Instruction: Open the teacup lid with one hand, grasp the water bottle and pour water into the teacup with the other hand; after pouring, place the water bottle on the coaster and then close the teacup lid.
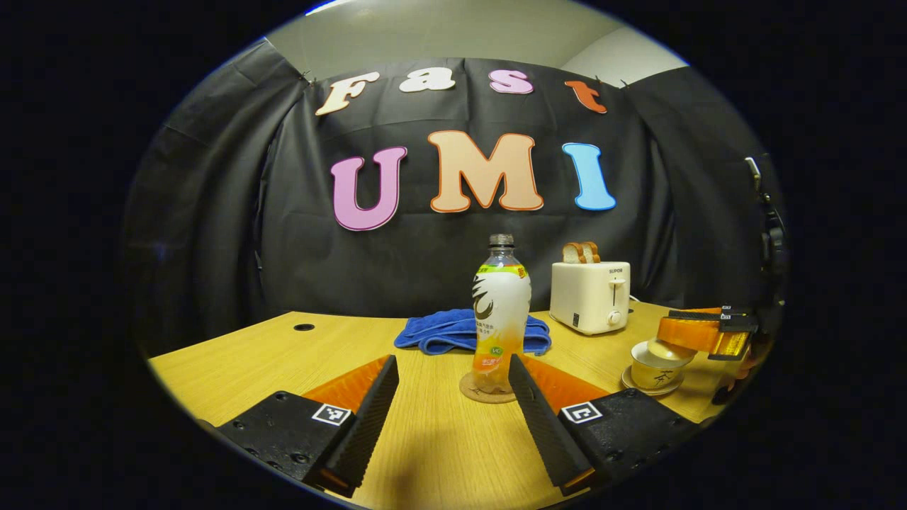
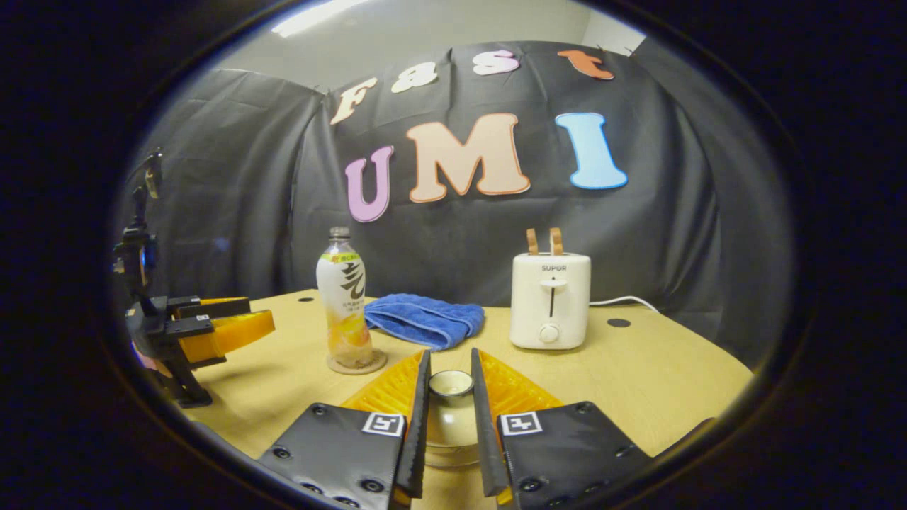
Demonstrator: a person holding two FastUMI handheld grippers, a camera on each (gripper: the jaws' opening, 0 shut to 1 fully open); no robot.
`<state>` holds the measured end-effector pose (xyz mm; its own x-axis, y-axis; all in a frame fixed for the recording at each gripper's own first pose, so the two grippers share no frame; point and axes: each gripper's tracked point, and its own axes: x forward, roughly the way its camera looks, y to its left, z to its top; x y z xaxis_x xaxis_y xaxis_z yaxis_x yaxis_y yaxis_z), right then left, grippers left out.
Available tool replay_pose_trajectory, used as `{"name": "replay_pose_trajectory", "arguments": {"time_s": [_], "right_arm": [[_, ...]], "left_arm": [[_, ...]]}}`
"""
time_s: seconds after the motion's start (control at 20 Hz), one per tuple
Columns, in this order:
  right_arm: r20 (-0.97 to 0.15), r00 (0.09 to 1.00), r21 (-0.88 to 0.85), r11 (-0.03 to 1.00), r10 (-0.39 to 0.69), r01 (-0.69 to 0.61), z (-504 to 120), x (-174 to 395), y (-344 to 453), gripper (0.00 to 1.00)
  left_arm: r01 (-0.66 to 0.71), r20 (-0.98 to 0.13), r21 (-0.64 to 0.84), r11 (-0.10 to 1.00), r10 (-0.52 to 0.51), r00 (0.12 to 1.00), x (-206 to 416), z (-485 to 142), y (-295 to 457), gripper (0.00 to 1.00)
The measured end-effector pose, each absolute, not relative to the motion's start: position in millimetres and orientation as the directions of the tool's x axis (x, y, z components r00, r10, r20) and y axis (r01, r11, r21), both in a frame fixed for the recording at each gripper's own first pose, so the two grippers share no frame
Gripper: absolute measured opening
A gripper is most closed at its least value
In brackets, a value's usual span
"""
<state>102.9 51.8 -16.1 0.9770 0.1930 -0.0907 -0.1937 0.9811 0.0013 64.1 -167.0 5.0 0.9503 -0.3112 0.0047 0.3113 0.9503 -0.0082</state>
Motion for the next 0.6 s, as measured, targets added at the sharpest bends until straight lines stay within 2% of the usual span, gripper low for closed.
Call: {"name": "replay_pose_trajectory", "arguments": {"time_s": [0.25, 0.6], "right_arm": [[-0.164, 0.963, -0.006, 0.976, 0.214, -0.218, -25.6, 106.7, 57.0, 0.34], [-0.169, 0.963, -0.007, 0.976, 0.212, -0.216, -26.3, 106.9, 56.6, 0.37]], "left_arm": [[0.306, 0.003, -0.008, 0.952, -0.306, 0.952, 62.1, 4.4, -165.1, 0.92], [0.306, 0.004, -0.008, 0.952, -0.306, 0.952, 62.4, 4.3, -165.8, 0.92]]}}
